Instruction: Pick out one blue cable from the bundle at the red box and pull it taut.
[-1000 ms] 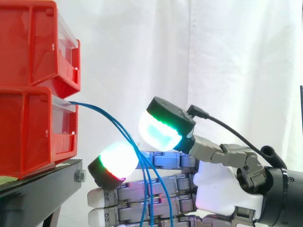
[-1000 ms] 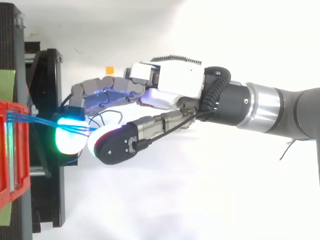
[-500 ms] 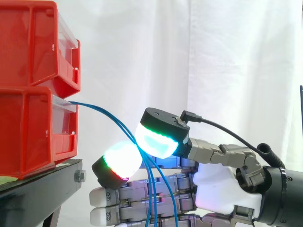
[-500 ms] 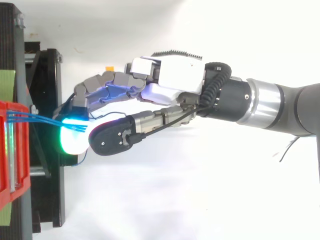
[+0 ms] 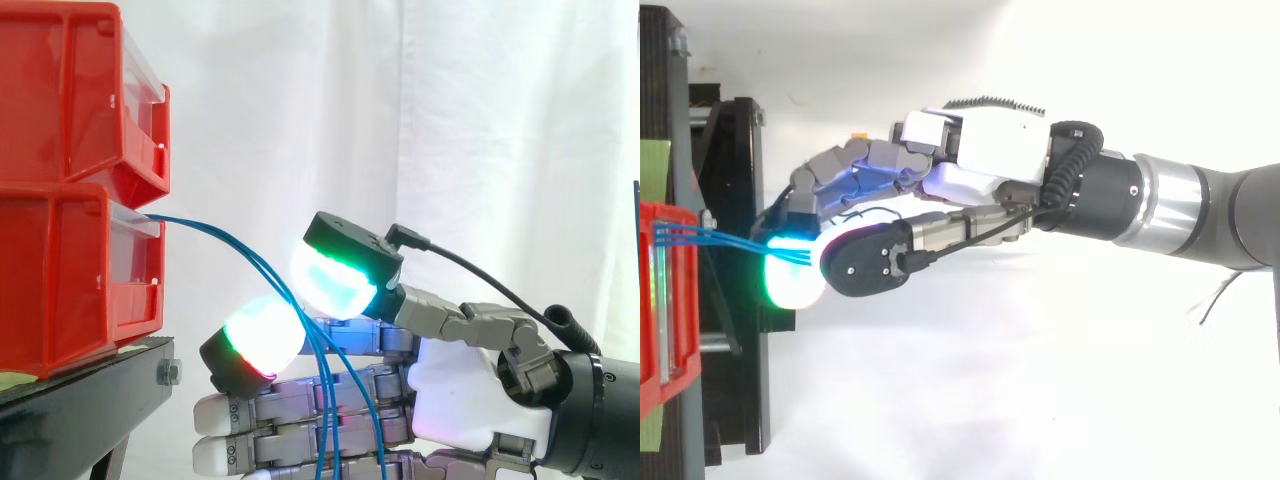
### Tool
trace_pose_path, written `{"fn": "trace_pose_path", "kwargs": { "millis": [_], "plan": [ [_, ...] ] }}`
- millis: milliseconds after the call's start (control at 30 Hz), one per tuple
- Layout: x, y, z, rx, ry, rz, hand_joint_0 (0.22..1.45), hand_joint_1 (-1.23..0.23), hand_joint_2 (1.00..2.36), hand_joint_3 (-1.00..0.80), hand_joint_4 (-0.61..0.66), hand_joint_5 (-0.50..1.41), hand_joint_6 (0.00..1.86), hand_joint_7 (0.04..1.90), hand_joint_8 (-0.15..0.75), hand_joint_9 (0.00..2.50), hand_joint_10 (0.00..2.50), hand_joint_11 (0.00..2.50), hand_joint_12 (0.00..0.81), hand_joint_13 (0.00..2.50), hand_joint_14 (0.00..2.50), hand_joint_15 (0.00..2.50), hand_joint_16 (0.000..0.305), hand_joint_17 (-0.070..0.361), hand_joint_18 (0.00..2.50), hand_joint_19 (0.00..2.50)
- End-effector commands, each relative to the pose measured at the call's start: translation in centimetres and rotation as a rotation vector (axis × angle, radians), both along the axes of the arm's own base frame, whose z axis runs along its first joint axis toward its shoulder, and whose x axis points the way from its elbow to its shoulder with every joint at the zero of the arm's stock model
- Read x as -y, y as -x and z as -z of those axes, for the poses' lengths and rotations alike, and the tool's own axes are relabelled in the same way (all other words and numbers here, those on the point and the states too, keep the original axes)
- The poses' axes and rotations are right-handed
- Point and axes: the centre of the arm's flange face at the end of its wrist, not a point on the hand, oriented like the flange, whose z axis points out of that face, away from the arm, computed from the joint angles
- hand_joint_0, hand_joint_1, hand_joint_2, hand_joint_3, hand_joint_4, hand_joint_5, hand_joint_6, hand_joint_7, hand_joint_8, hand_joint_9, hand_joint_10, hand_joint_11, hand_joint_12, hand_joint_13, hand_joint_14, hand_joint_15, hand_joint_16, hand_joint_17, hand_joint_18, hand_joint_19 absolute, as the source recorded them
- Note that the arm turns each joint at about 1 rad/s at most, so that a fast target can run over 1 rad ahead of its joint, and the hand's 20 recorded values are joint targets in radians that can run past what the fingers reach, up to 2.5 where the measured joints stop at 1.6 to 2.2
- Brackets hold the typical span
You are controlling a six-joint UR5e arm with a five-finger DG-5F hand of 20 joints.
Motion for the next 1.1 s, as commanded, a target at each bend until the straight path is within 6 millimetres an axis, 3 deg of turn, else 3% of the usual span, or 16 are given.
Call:
{"fn": "trace_pose_path", "kwargs": {
  "millis": [0,400,700,1067],
  "plan": [
    [0.0,-0.1,-0.1,0.005,-0.001,0.001,0.6,-0.56,1.02,-0.18,0.09,-0.22,0.85,0.89,0.255,0.49,0.02,0.43,0.308,0.44,0.01,0.3,0.038,0.086,0.34,0.39],
    [0.1,-0.1,-0.1,0.005,-0.002,0.001,0.6,-0.65,1.03,-0.04,-0.05,-0.24,0.91,0.82,0.238,0.51,0.02,0.45,0.308,0.48,0.01,0.32,0.038,0.086,0.4,0.4],
    [0.2,0.0,-0.1,0.003,0.0,-0.013,0.61,-0.67,1.02,0.11,-0.18,-0.21,0.94,0.93,0.246,0.57,0.02,0.46,0.314,0.51,0.01,0.33,0.04,0.089,0.43,0.4],
    [0.3,-0.8,-1.8,0.008,-0.002,-0.086,0.62,-0.68,1.02,0.12,-0.18,-0.21,0.94,0.93,0.256,0.6,0.02,0.47,0.317,0.53,0.01,0.34,0.041,0.092,0.45,0.42]
  ]
}}
